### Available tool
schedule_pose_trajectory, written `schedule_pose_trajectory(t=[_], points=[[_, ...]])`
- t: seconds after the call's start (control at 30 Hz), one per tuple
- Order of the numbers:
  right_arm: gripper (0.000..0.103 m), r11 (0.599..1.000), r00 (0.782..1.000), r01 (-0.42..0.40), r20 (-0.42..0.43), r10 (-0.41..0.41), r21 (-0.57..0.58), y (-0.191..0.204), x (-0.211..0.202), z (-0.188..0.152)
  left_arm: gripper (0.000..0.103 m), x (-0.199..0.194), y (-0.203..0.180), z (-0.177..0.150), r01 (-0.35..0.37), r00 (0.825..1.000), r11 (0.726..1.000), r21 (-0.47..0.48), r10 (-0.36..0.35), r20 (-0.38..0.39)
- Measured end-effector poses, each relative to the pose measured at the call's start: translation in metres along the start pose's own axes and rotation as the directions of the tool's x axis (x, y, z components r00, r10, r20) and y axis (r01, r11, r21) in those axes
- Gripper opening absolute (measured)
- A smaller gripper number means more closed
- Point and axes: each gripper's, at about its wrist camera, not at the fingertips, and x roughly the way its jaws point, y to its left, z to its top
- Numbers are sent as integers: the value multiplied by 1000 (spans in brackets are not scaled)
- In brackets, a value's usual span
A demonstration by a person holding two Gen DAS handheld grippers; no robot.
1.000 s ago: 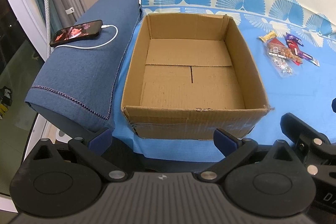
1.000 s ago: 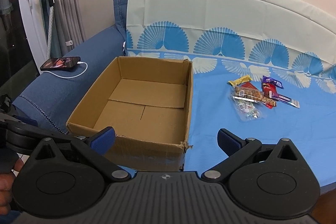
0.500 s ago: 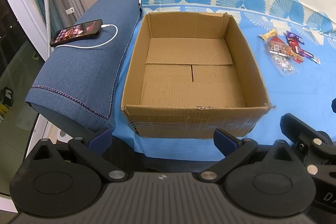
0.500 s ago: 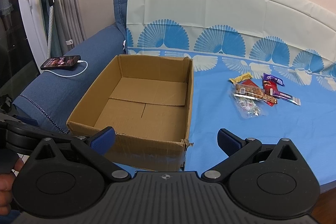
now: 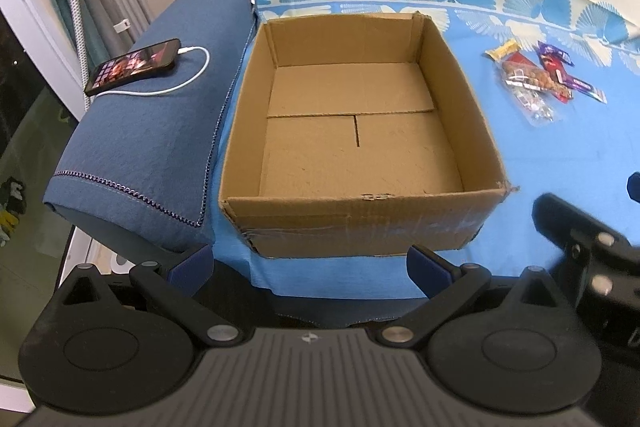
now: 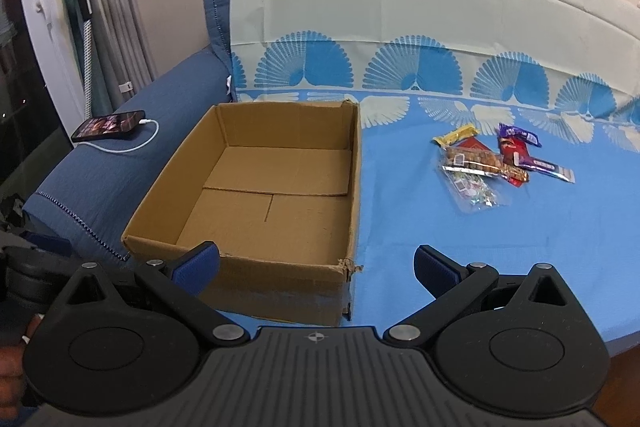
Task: Organize snacks
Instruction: 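Reach the right tool to the snack pile and grasp the bag of nuts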
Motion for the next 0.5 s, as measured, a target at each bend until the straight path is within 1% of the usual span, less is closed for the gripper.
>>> schedule_pose_trajectory(t=[0.1, 0.23, 0.37, 0.5], points=[[103, 1000, 1000, 12, 1, -12, 29, -9, 2, 0, 103, 2, -5, 2, 16, 1000, 1000, 9, -16, -9], [103, 995, 999, 54, 1, -54, 81, -31, 8, 1, 103, 6, -11, 11, 43, 999, 999, 13, -42, -22], [103, 982, 993, 114, -1, -115, 151, -64, 14, 0, 103, 12, -25, 25, 47, 999, 998, 32, -47, -23], [103, 955, 983, 181, -24, -180, 236, -109, 27, -3, 103, 19, -41, 42, 61, 998, 997, 40, -60, -30]])
